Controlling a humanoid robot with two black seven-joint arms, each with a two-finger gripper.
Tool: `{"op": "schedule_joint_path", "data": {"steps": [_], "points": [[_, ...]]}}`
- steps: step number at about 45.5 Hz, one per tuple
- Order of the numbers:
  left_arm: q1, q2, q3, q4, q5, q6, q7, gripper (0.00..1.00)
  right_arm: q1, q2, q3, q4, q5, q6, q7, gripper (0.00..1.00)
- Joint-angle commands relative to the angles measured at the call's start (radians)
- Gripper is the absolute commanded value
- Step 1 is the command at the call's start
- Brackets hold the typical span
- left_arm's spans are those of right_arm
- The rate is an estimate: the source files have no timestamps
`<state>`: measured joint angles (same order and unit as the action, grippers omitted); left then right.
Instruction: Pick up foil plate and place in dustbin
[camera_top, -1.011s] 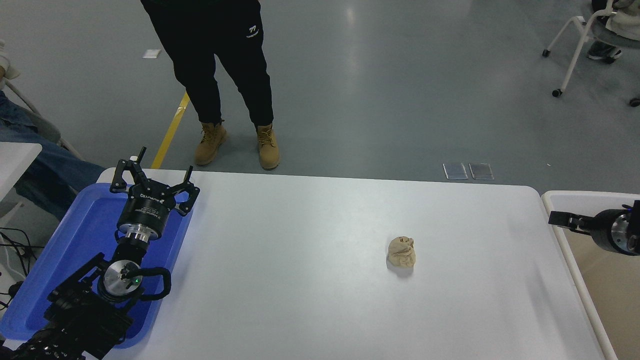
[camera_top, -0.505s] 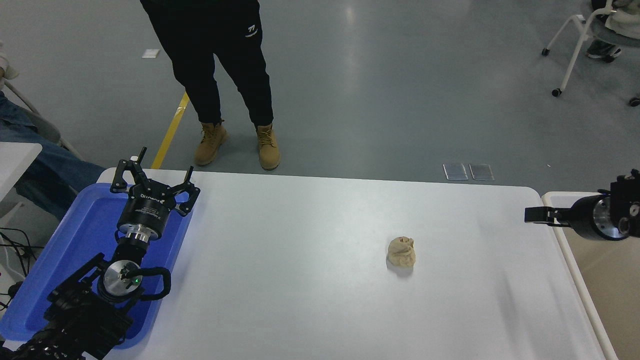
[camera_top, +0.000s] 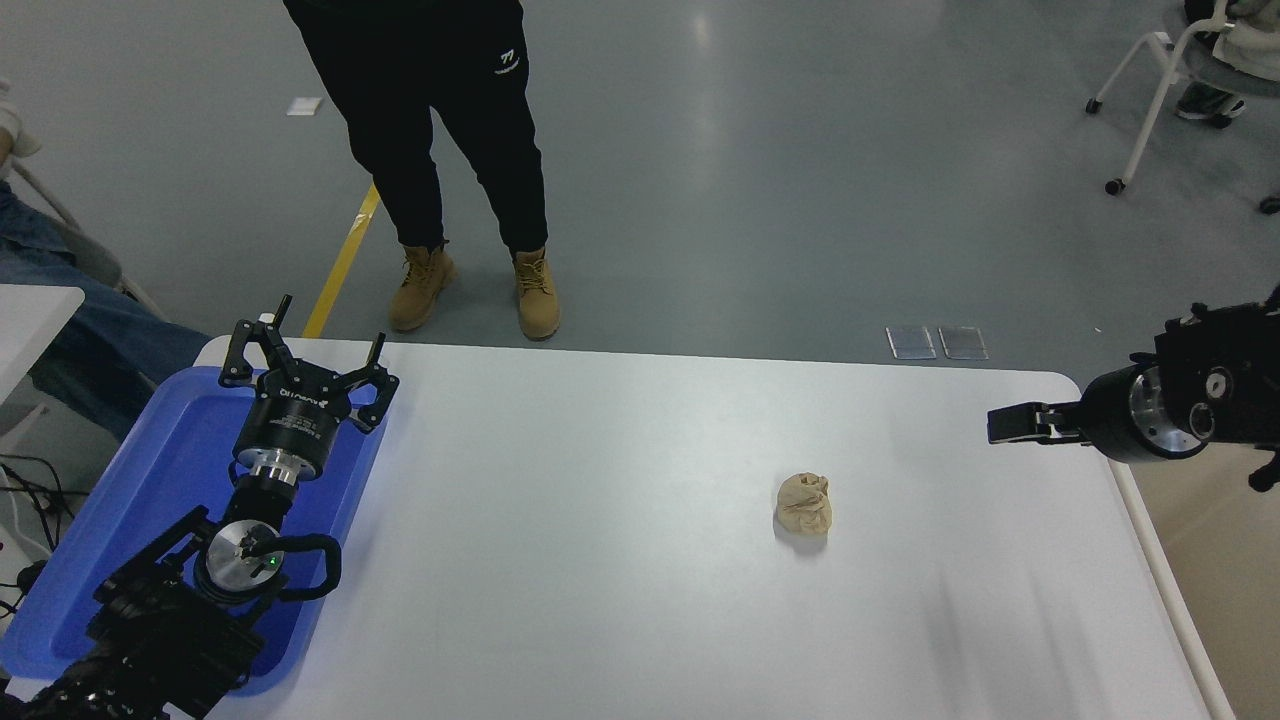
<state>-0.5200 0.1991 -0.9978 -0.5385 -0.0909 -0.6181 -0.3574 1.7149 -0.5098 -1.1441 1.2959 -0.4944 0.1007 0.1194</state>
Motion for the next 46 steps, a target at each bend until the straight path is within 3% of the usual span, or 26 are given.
{"op": "schedule_joint_path", "data": {"steps": [1, 19, 46], "points": [[0.0, 0.0, 0.001, 0.0, 0.0, 0.0, 0.0, 1.0, 0.074, 0.083, -0.026, 0.086, 0.022, 0.008, 0.0, 1.0], [0.0, 0.0, 0.001, 0.0, -0.001, 0.0, 0.0, 1.0, 0.318, 0.126, -0.088, 0.212, 0.036, 0.158, 0.002, 1.0], [0.0, 0.0, 0.001, 0.0, -0.001, 0.0, 0.0, 1.0, 0.598, 0.333, -0.066, 0.284, 0.335, 0.465, 0.005, 1.0]]}}
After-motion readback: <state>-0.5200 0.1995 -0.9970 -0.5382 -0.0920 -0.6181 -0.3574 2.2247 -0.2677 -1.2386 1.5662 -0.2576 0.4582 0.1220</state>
